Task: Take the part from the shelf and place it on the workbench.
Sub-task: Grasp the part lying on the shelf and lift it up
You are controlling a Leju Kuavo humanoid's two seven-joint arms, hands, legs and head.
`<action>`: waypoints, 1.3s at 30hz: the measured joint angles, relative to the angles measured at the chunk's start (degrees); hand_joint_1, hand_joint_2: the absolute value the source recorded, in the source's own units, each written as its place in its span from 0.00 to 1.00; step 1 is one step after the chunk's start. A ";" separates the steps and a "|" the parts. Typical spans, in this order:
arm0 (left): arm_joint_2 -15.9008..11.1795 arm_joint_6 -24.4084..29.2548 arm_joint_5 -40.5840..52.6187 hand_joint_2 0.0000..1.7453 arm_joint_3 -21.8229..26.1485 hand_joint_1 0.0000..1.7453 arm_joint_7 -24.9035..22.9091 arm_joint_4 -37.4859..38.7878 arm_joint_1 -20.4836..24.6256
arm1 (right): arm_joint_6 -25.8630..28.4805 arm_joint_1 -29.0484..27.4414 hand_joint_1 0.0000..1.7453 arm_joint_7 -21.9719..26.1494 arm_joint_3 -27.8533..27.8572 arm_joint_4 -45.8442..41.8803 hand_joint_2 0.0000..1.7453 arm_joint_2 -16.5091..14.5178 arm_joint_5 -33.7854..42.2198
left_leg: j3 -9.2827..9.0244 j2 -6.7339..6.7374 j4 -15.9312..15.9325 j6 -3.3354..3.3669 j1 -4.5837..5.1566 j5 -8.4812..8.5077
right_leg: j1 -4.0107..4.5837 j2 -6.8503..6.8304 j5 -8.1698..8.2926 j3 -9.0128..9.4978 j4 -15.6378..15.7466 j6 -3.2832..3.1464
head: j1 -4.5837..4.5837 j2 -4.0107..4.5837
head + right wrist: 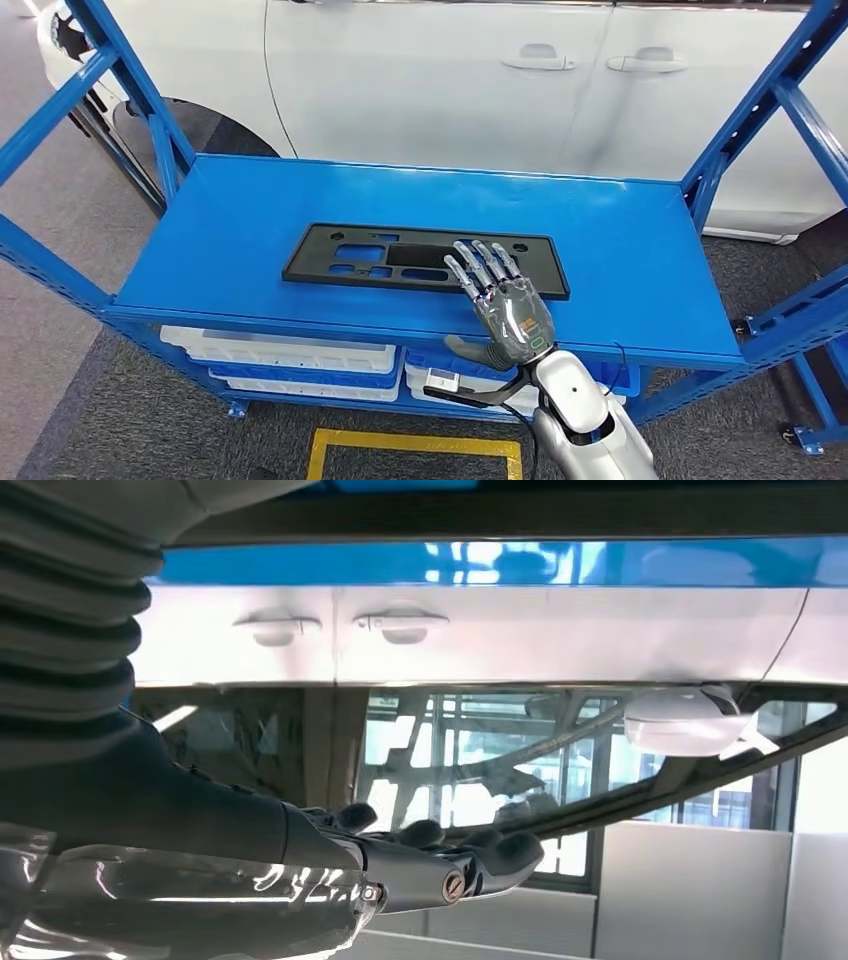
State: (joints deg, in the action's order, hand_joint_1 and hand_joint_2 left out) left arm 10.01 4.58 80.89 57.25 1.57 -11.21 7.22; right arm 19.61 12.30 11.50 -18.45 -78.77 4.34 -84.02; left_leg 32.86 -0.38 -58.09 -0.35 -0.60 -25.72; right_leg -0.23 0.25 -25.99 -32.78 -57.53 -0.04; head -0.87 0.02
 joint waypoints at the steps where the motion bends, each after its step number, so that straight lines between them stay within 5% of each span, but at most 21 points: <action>1: -0.01 -0.04 -0.06 0.00 0.00 0.00 -0.01 0.00 -0.01 | -0.06 0.40 0.00 0.00 -0.08 0.21 1.00 0.08 -0.15 | 0.00 -0.04 0.19 0.31 0.07 -0.03 | 0.06 0.03 0.04 -0.12 -0.05 0.31 | 0.00 0.00; 4: 0.01 -0.08 -0.30 0.00 0.01 0.00 0.09 0.00 -0.03 | -0.09 1.51 0.00 -0.01 -0.43 0.97 1.00 0.68 -0.24 | -0.03 0.01 0.55 1.42 -0.11 0.36 | -0.13 -0.02 -1.30 -0.88 -1.75 1.20 | 0.01 0.00; 7: 0.02 -0.13 -0.51 0.00 0.02 0.00 0.34 0.00 -0.02 | -0.07 2.39 0.00 -0.01 -1.05 2.13 1.00 1.64 -0.30 | 0.00 0.09 0.67 1.94 -0.07 0.47 | -0.33 -0.07 -6.40 -5.69 -12.08 1.83 | 0.00 -0.01; 9: 0.02 -0.14 -0.71 0.00 0.03 0.00 0.45 0.00 -0.14 | 0.00 2.63 0.00 -0.20 -1.63 3.21 1.00 2.23 -0.57 | 0.00 0.06 0.62 2.01 0.01 0.42 | -0.42 -0.08 -7.34 -8.13 -16.83 1.96 | 0.00 -0.01; 10: 0.02 -0.14 -0.79 0.00 0.03 0.00 0.52 0.00 -0.18 | 0.05 2.92 0.00 -0.50 -1.97 3.84 1.00 2.50 -0.90 | -0.05 0.02 0.58 2.01 0.03 0.40 | -0.44 -0.08 -6.14 -7.82 -15.93 1.88 | 0.00 0.00; 12: 0.06 -0.14 -0.88 0.00 0.03 0.00 0.75 0.00 -0.21 | 0.27 4.03 0.00 -1.42 -2.63 5.14 1.00 2.93 -1.84 | -0.21 -0.06 0.53 1.88 0.06 0.30 | -0.40 -0.08 -1.95 -4.43 -8.41 1.34 | 0.00 0.00; 14: 0.11 -0.16 -0.97 0.00 0.03 0.00 0.95 0.00 -0.20 | 0.53 5.45 0.00 -2.28 -3.24 6.45 1.00 3.23 -2.58 | -0.16 -0.06 0.41 1.52 0.26 0.16 | -0.11 -0.13 0.42 -1.43 -1.71 0.75 | 0.00 0.00; 19: 0.15 -0.30 -1.03 0.00 0.03 0.00 1.01 0.00 -0.23 | 0.90 7.18 0.00 -3.18 -4.29 8.81 1.00 3.52 -3.31 | 0.37 0.01 -0.73 0.03 0.28 -0.89 | -0.17 -0.19 0.79 -0.66 0.36 -0.44 | 0.00 0.00; 22: 0.14 -0.30 -1.18 0.00 0.03 0.00 1.01 0.00 -0.27 | 0.97 8.59 0.00 -3.93 -4.94 10.99 1.00 3.51 -3.67 | 4.58 0.03 -10.11 -0.75 0.07 -5.80 | -0.33 -0.32 0.81 -0.44 0.61 -1.01 | 0.00 0.00; 24: 0.14 -0.31 -1.37 0.00 0.03 0.00 1.01 0.00 -0.41 | 1.19 9.80 0.00 -4.70 -5.36 13.51 1.00 3.47 -3.95 | 7.29 0.04 -15.60 -1.05 -0.05 -7.34 | -0.27 -0.33 0.74 -0.41 0.54 -1.08 | 0.00 0.00; 26: 0.14 -0.31 -1.53 0.00 0.03 0.00 1.01 0.00 -0.49 | 1.64 11.43 0.00 -5.35 -5.73 16.37 1.00 3.28 -4.04 | 6.10 0.06 -12.69 -1.08 -0.13 -4.54 | -0.28 -0.27 0.63 -0.32 0.38 -1.02 | 0.00 -0.01; 29: 0.13 -0.30 -1.68 0.00 0.03 0.00 1.03 0.00 -0.34 | 2.24 14.68 0.00 -5.99 -6.01 20.79 1.00 2.69 -4.07 | 1.30 0.11 -2.03 -0.51 -0.01 0.21 | -0.08 -0.07 0.31 -0.40 -0.09 -0.45 | 0.00 0.00; 34: 0.13 -0.32 -1.73 0.00 0.08 0.00 1.03 0.00 -0.36 | 3.08 18.28 0.00 -6.18 -6.25 26.61 1.00 2.08 -4.05 | 0.55 -0.08 0.32 1.19 0.00 0.64 | -0.07 -0.17 -0.38 -1.04 -1.06 0.98 | 0.00 -0.01; 39: 0.18 -0.31 -1.87 0.00 0.09 0.00 1.02 0.00 -0.29 | 3.26 19.86 0.00 -6.35 -6.53 30.61 1.00 1.93 -3.92 | 0.47 0.01 0.58 1.91 -0.09 0.79 | -0.43 -0.19 -7.25 -8.58 -16.80 1.88 | 0.00 0.00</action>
State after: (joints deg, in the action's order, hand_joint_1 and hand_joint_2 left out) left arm 10.19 4.27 79.02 57.35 2.59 -11.21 6.93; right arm 22.87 32.16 5.15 -24.98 -48.15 6.27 -87.94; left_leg 33.33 -0.37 -57.51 1.56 -0.69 -24.93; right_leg -0.66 0.06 -33.24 -41.36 -74.33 1.84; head -0.87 0.02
